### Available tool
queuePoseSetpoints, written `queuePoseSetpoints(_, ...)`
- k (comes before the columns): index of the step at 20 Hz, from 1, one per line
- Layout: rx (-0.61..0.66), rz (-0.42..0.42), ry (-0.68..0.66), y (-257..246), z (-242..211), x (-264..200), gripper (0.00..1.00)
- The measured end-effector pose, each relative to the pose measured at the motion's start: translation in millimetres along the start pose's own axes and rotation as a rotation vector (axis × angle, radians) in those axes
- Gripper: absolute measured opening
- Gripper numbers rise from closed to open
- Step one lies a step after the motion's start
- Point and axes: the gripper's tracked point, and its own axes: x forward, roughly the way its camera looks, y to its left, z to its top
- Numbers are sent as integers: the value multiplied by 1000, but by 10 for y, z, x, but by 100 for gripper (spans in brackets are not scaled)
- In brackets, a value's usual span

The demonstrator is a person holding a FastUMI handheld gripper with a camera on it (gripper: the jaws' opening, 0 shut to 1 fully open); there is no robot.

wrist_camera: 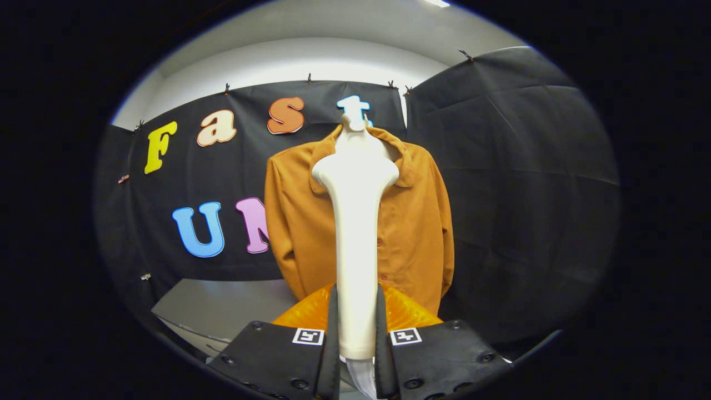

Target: Iron the clothes twice with a garment steamer, once on the left side and once on the right side.

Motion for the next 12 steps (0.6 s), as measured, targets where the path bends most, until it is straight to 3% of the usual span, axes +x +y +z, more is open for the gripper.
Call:
queuePoseSetpoints(7,-10,85,-31,954,358,-297,28)
queuePoseSetpoints(12,-22,90,-70,1349,426,-652,28)
